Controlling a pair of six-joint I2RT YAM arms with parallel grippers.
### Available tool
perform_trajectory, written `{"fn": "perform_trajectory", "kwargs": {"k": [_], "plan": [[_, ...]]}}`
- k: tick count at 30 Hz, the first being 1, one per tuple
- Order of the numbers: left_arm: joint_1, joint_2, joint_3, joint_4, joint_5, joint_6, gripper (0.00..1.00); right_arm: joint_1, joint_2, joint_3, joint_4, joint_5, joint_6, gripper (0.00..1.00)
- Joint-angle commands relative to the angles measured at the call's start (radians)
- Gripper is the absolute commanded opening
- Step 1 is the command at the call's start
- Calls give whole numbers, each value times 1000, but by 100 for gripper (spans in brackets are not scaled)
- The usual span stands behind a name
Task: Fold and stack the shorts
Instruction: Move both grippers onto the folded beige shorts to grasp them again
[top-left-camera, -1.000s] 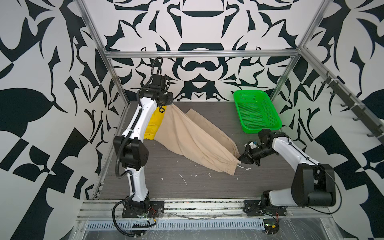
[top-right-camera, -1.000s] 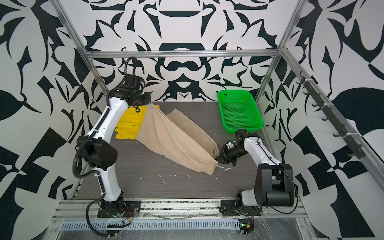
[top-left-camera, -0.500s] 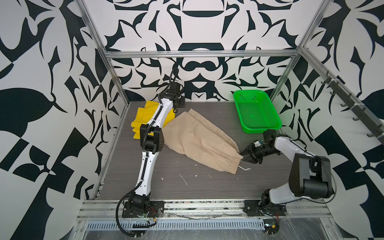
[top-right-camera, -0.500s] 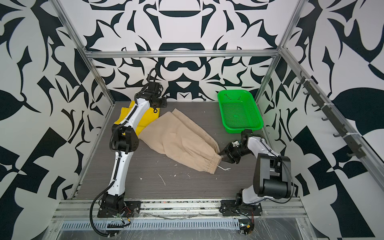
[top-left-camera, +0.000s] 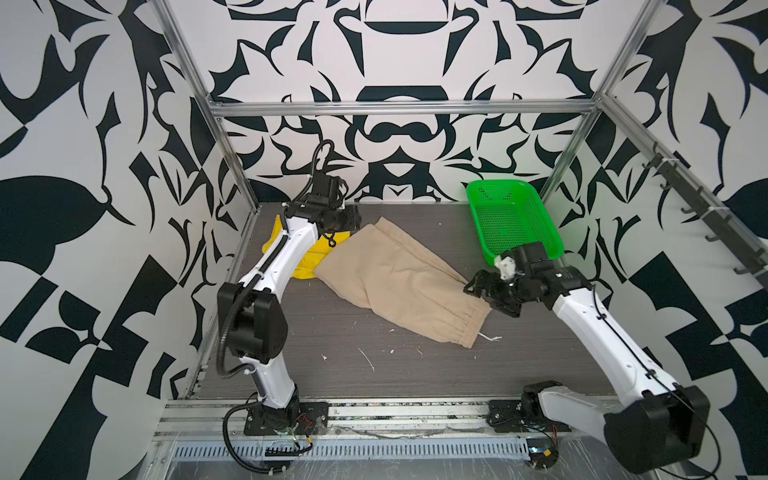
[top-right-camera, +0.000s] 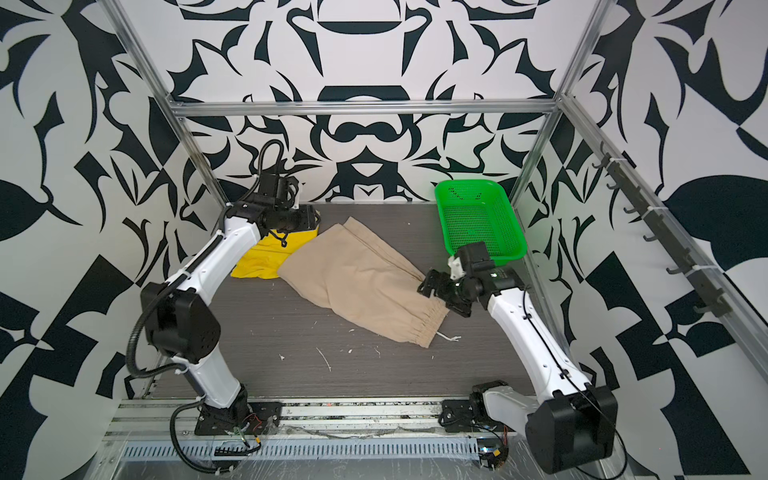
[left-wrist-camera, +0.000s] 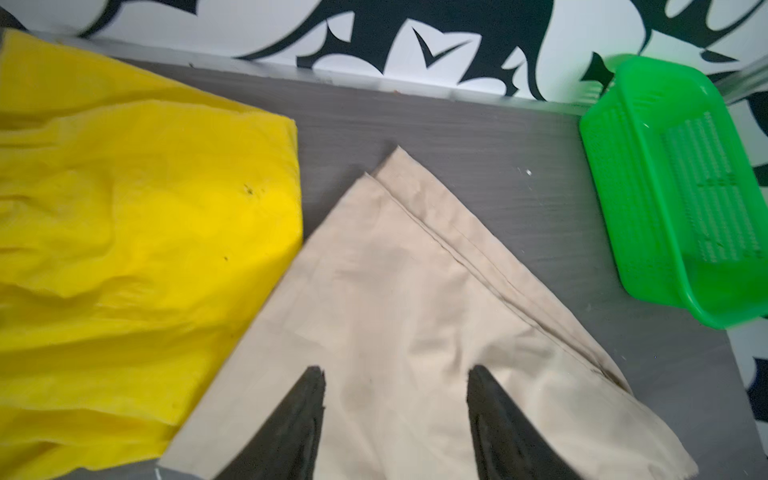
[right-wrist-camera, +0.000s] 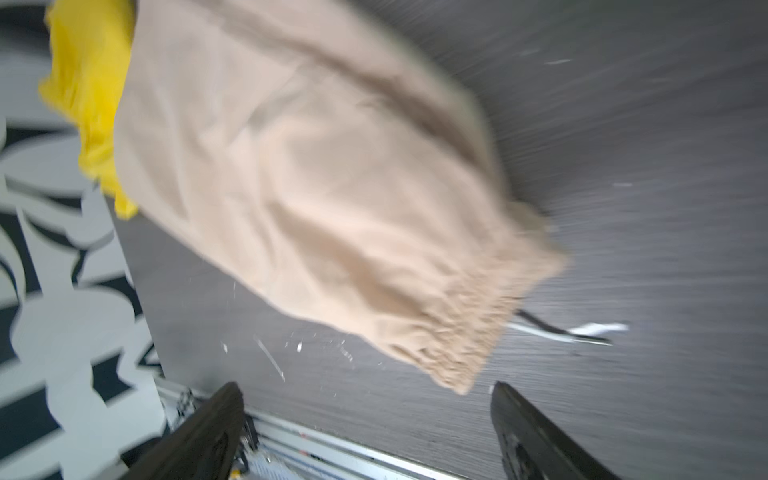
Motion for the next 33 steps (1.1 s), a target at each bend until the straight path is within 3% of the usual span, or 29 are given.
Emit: {"fn": "perform_trajectory", "kwargs": {"k": [1,6,10,15,23,27,33], "plan": [[-43,41,-164,132,87,-102,58,110,29,-73,203,45,103,96],[-98,143,-211,177,106,-154,56,164,161,-185,386,-11,152,96],[-133,205,-260,213,121,-208,56,154,218,-234,407,-9,133,97],[-174,187,-366,214,99,-245,56,27,244,-309,328,-12,76,97],[-273,-11,-630,254,73,-387,58,-260,224,-307,126,10,-142,97],[-296,-182,-705,254,38,-478,62,-269,173,-219,57,-19,-206,97],[-248,-428,-743,132,-64,-490,65,-264,27,-134,21,-39,-205,97]]}}
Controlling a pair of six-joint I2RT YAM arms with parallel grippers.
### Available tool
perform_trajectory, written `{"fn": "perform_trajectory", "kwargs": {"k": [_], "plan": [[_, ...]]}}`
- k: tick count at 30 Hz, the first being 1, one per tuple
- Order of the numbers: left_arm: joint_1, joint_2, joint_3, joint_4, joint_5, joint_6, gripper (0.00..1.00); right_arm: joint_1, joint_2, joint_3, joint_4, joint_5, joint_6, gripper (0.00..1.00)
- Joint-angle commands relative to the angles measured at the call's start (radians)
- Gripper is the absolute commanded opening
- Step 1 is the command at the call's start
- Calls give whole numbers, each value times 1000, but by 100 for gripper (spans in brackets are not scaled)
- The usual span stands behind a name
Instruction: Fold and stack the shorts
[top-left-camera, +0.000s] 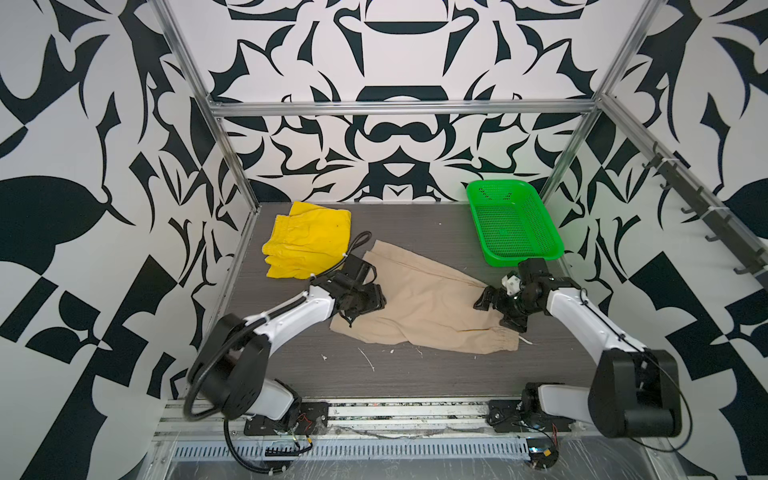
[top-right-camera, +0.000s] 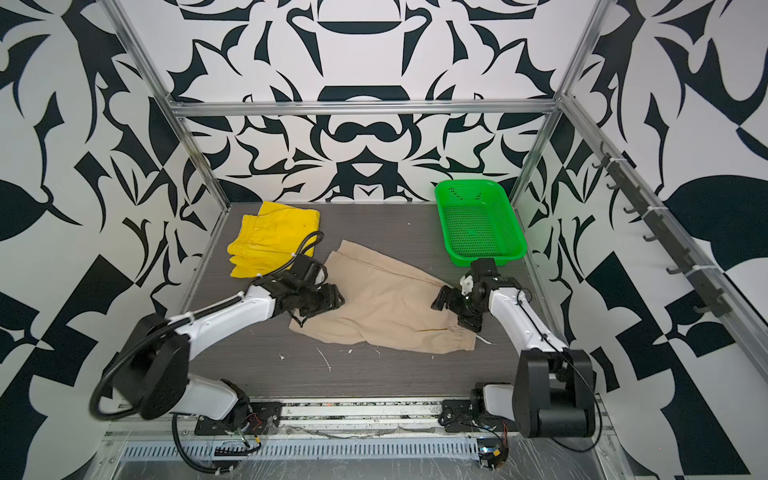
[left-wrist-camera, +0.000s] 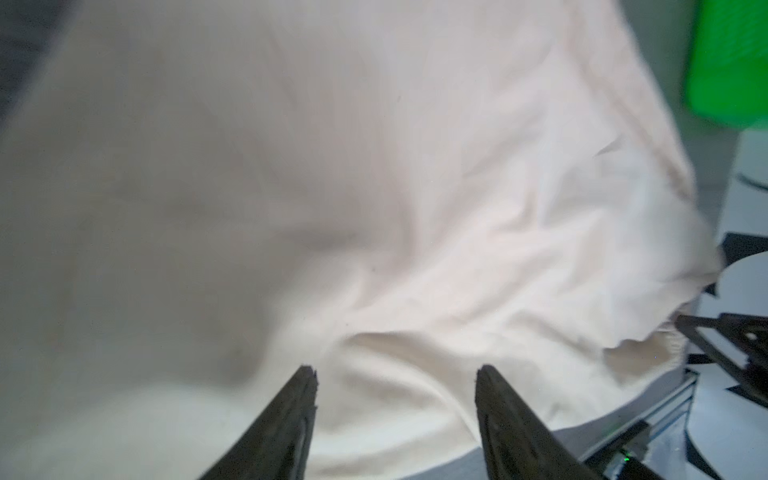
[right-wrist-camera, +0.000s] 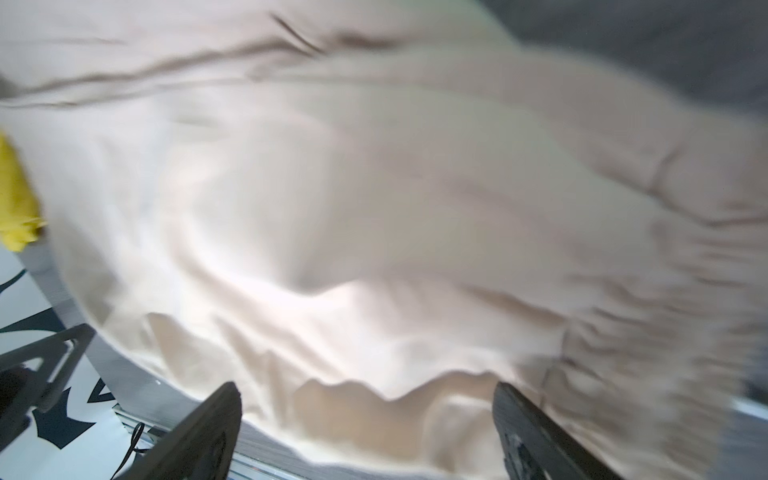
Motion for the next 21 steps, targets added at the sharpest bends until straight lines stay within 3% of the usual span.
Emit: {"fn": "perform_trajectory", "kwargs": {"k": [1,5,9,19,21], "plan": [[47,-110,-43,-83,-66,-39,65,11,-71,50,-38,-18,-21,97],[145,-192,-120,-94,-59,8,64,88,-45,12,39,-37,17,97],[214,-157,-131,-105,-31,76,63,110,32,-27,83,-25,45,97],[234,21,-130,-145,-72,108,62,109,105,-79,113,27,51,97],[236,49,-129,-141,-62,111,57,109,113,-82,108,39,51,97]]}}
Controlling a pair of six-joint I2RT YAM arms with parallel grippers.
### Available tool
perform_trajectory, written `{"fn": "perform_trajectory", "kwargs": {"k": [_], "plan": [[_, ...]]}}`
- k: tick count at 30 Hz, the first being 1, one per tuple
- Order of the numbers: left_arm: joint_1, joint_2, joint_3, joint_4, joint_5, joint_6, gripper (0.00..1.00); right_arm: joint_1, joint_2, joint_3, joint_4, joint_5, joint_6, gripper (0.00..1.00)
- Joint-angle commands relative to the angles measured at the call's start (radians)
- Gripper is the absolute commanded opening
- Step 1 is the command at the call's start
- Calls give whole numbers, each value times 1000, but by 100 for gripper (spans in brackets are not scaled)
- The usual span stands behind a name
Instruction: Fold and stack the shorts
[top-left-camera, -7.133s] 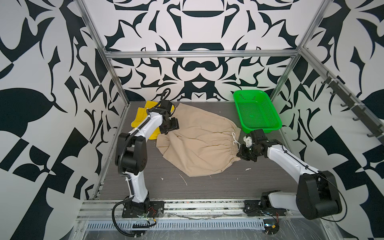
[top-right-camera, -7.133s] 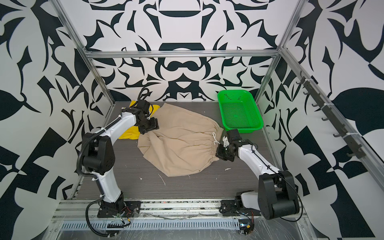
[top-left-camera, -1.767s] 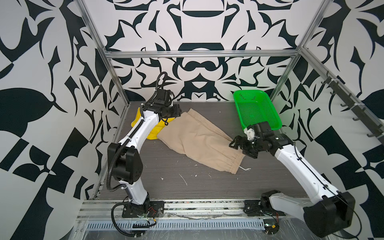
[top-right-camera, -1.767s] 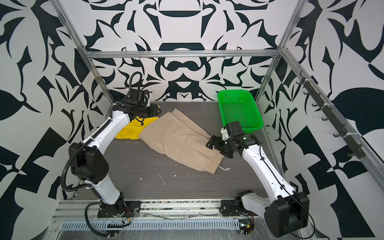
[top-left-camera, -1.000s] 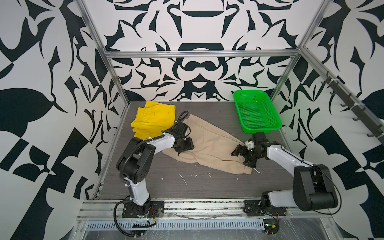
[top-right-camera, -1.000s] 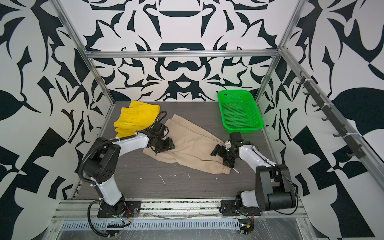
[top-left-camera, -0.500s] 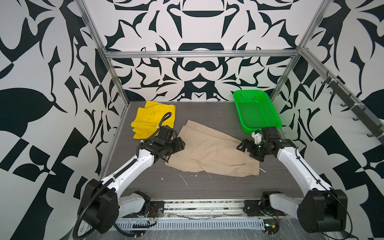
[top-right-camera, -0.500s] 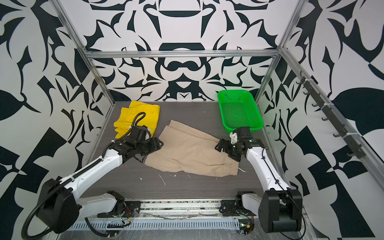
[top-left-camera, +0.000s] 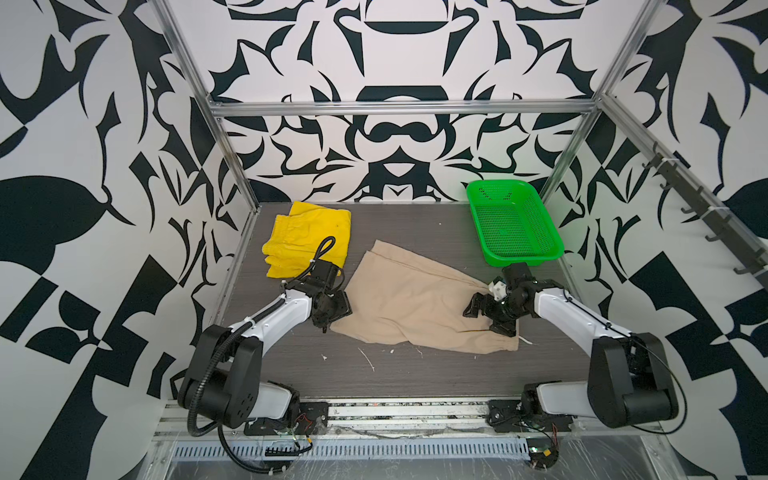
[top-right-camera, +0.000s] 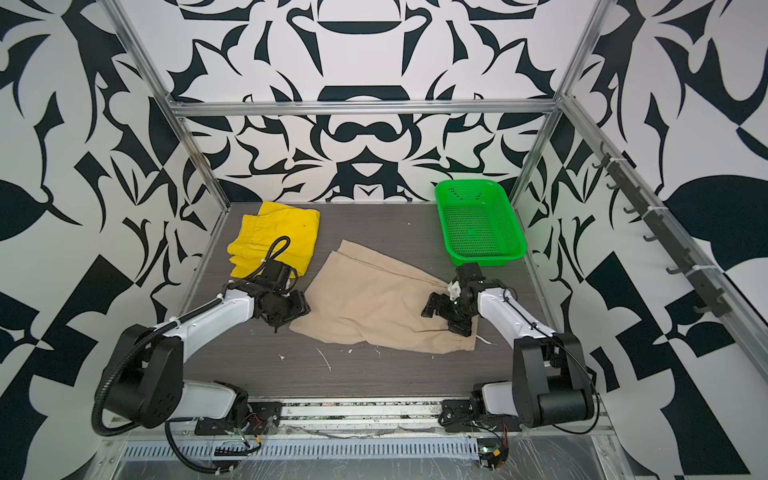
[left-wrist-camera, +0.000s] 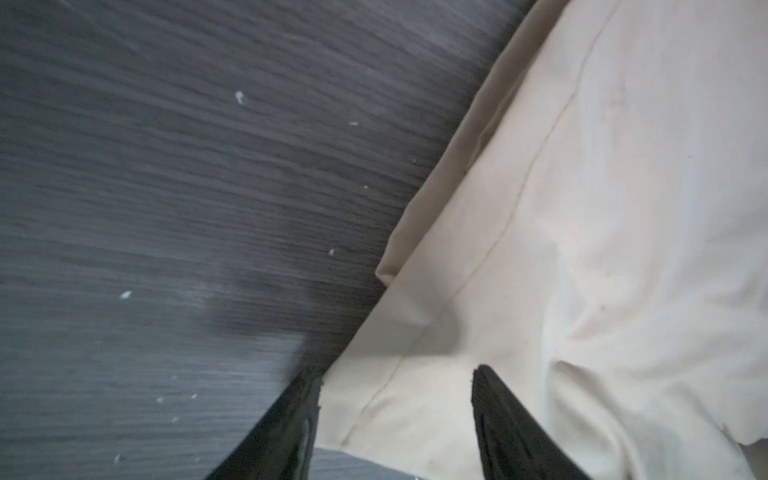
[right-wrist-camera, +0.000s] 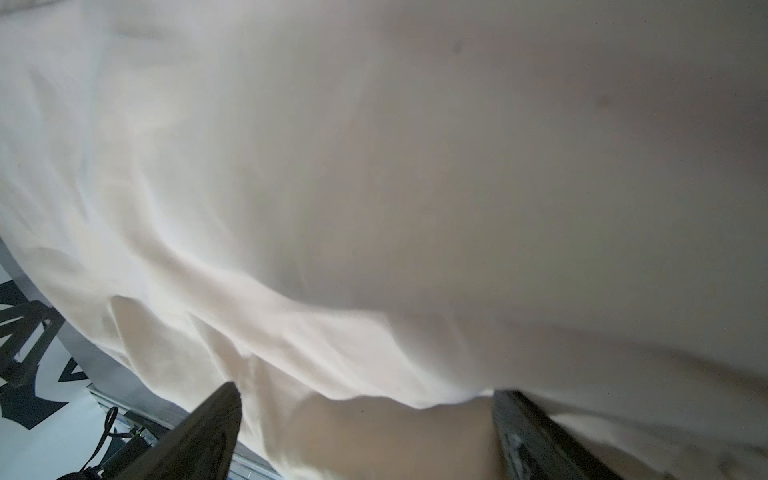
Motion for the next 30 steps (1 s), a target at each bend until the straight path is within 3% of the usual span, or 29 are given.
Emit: {"fn": "perform_trajectory", "kwargs": {"k": [1,9,17,22,24,28,30], "plan": [[6,37,-9,-17,-11,14,54,-1,10,-10,6,37,7,97],[6,10,-6,-35,-37,35,5,-3,48,-12,-16,65,11,97],[46,-72,37,-233,-200,108,0,-1,43,-28,-56,114,18,97],[76,-174,3,-263,-206,115,0,17,28,-58,-31,69,22,97],[76,-183,-5,-268,-178,107,10,45,0,-50,-18,28,17,97],[76,-209,22,-251,-127,102,50,46,-94,-8,-3,-19,9,99],[76,-223,53,-223,-104,123,58,27,-137,35,-33,0,-25,99]]}}
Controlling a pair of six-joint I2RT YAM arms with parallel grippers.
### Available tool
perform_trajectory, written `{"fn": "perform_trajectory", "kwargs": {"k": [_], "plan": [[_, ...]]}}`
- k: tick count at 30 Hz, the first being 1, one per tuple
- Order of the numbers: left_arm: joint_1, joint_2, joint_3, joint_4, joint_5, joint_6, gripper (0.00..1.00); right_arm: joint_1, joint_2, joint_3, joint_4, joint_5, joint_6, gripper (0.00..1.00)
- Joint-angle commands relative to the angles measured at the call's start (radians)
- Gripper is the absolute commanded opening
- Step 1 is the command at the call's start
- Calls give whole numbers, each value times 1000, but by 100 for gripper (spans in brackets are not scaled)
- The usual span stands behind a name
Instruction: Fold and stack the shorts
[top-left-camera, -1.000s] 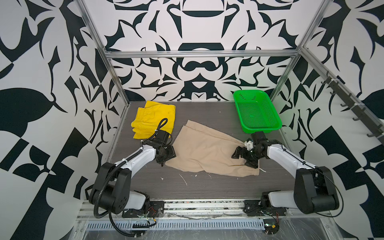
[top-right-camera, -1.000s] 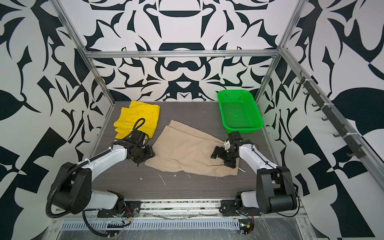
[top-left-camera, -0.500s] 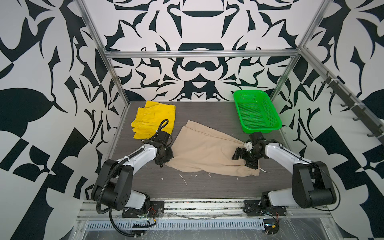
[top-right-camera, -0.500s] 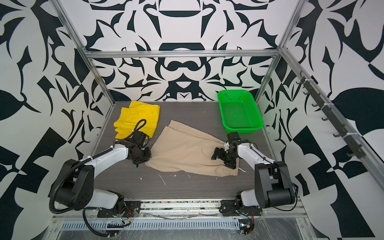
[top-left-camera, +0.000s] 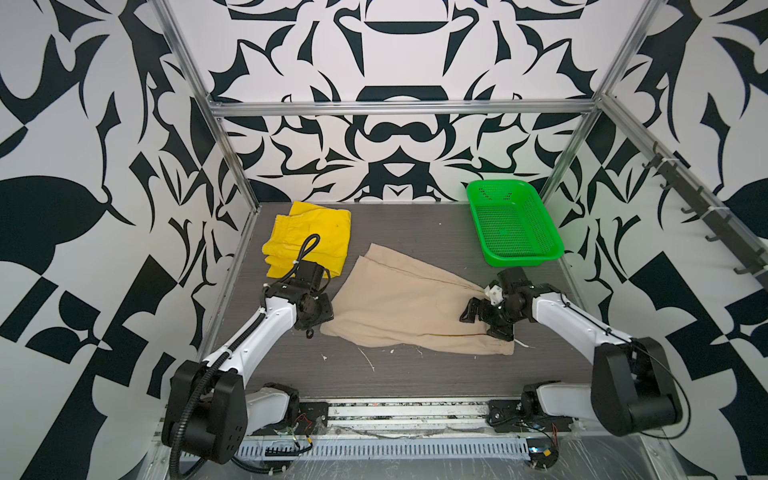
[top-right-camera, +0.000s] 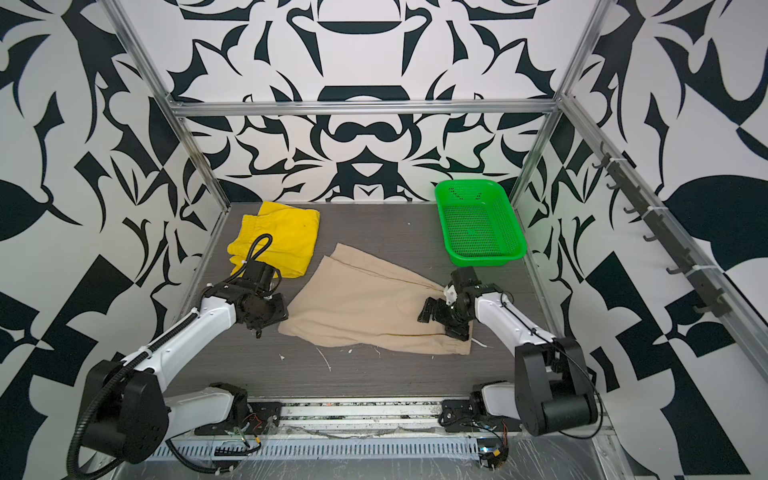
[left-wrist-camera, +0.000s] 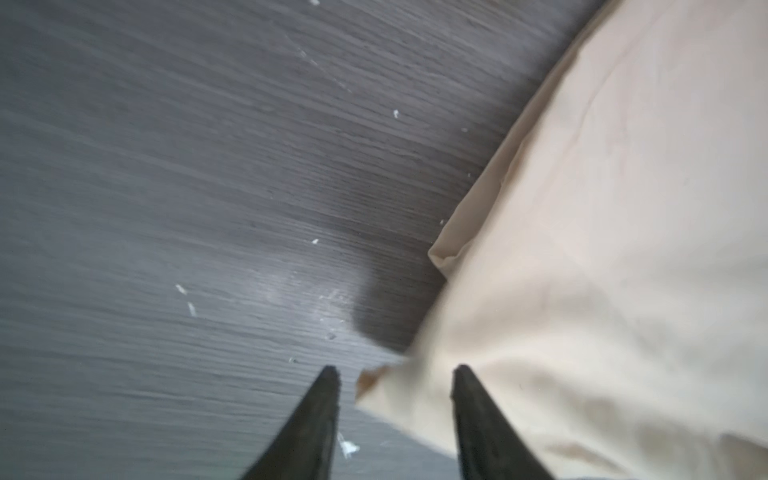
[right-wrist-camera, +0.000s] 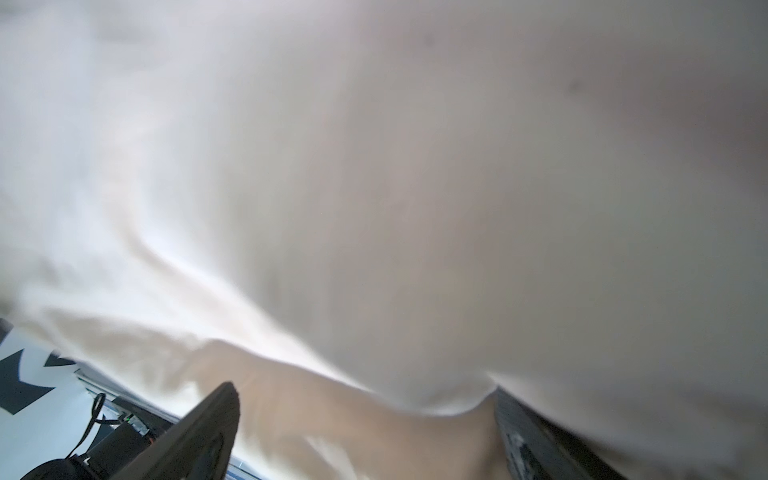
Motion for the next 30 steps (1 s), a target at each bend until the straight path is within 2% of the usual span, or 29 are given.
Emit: {"fn": "perform_trajectory", "kwargs": {"k": [1,3,6,9,11,13,15,17,22,30], "plan": [[3,-29,60,10,27,48,60,-32,-83,87,-47,8,-57,99],[3,-11,107,59,45,110,61,-88,-101,119,-75,19,-94,99],[6,83,203,129,110,237,62,-234,-98,135,-100,27,-135,99],[19,218,319,154,288,457,63,-366,-83,133,-69,11,-163,99],[35,302,395,135,403,598,64,-397,-63,135,-50,54,-163,99],[50,383,472,112,483,688,64,-414,-39,131,-15,45,-157,98],[63,465,549,78,571,812,62,-416,-10,112,37,-2,-120,89],[66,540,623,33,603,918,61,-416,25,92,69,-32,-98,87],[66,726,825,-161,640,1186,60,-416,76,72,72,43,-96,88],[67,1003,1136,-428,558,1440,60,-416,75,47,75,36,-115,87]]}}
